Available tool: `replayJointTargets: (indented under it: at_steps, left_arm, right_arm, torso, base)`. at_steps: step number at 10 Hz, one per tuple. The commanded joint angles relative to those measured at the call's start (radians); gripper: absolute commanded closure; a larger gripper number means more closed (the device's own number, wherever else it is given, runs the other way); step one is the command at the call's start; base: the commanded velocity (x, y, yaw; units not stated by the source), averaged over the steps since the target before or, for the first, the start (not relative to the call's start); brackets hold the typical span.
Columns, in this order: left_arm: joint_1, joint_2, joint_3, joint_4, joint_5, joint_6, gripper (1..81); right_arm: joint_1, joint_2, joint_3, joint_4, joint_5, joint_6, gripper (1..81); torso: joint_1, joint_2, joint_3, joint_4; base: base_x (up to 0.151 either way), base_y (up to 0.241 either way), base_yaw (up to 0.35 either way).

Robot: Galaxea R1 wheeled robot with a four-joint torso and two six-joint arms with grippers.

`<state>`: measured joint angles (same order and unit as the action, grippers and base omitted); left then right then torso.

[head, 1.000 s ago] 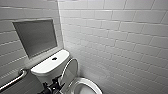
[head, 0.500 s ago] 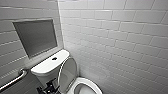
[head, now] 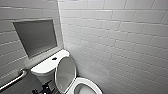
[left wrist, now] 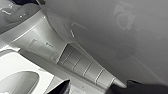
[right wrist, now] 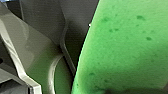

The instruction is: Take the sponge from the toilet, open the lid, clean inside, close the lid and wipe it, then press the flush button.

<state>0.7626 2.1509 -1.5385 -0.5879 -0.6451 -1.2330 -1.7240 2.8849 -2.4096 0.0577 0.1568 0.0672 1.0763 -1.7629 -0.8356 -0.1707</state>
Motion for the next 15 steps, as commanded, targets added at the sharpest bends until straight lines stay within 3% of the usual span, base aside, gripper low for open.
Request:
replayJointTargets:
  at_steps: [1, 2, 4, 7, 9, 11, 12, 14, 15]
  left_arm:
    - [-0.101, -0.046, -0.014, 0.043, -0.005, -0.005, 1.0]
    - [-0.087, -0.048, -0.017, 0.096, 0.001, -0.005, 1.0]
    - [-0.020, -0.023, -0.025, 0.469, 0.016, 0.000, 1.0]
    - [0.059, -0.047, -0.043, 1.045, 0.108, -0.011, 1.0]
    - [0.106, -0.075, -0.028, 1.405, 0.224, -0.031, 1.0]
    - [0.178, -0.051, -0.026, 1.636, 0.372, -0.051, 1.0]
    - [0.227, -0.020, -0.029, 1.725, 0.452, -0.051, 1.0]
    - [0.333, 0.096, -0.043, 1.865, 0.736, -0.048, 1.0]
    - [0.364, 0.123, -0.051, 1.873, 0.786, -0.036, 1.0]
  right_arm:
    - [0.036, 0.015, 0.031, 0.005, 0.006, -0.001, 81.1]
    - [0.036, 0.013, 0.027, 0.007, 0.006, 0.000, 81.1]
    - [0.043, 0.007, 0.026, 0.007, 0.007, 0.005, 81.1]
    - [0.051, 0.001, 0.024, -0.001, 0.006, -0.003, 81.1]
    - [0.057, -0.014, 0.031, -0.006, 0.006, -0.003, 81.1]
    - [0.063, -0.014, 0.037, -0.006, 0.006, -0.003, 81.1]
    - [0.068, -0.014, 0.037, -0.006, 0.007, -0.003, 81.1]
    - [0.073, -0.013, 0.037, -0.004, 0.007, -0.003, 81.1]
    - [0.073, -0.010, 0.038, -0.004, 0.007, -0.003, 81.1]
  torso:
    - [0.000, 0.000, 0.000, 0.000]
    - [0.000, 0.000, 0.000, 0.000]
    - [0.000, 0.000, 0.000, 0.000]
    - [0.000, 0.000, 0.000, 0.000]
    - [0.000, 0.000, 0.000, 0.000]
    - [0.000, 0.000, 0.000, 0.000]
    - [0.000, 0.000, 0.000, 0.000]
    - [0.000, 0.000, 0.000, 0.000]
    - [0.000, 0.000, 0.001, 0.000]
  base:
    - [0.000, 0.000, 0.000]
    - [0.000, 0.000, 0.000]
    - [0.000, 0.000, 0.000]
    - [0.000, 0.000, 0.000]
    - [0.000, 0.000, 0.000]
    - [0.000, 0.000, 0.000]
    - [0.000, 0.000, 0.000]
    - [0.000, 0.000, 0.000]
    - [0.000, 0.000, 0.000]
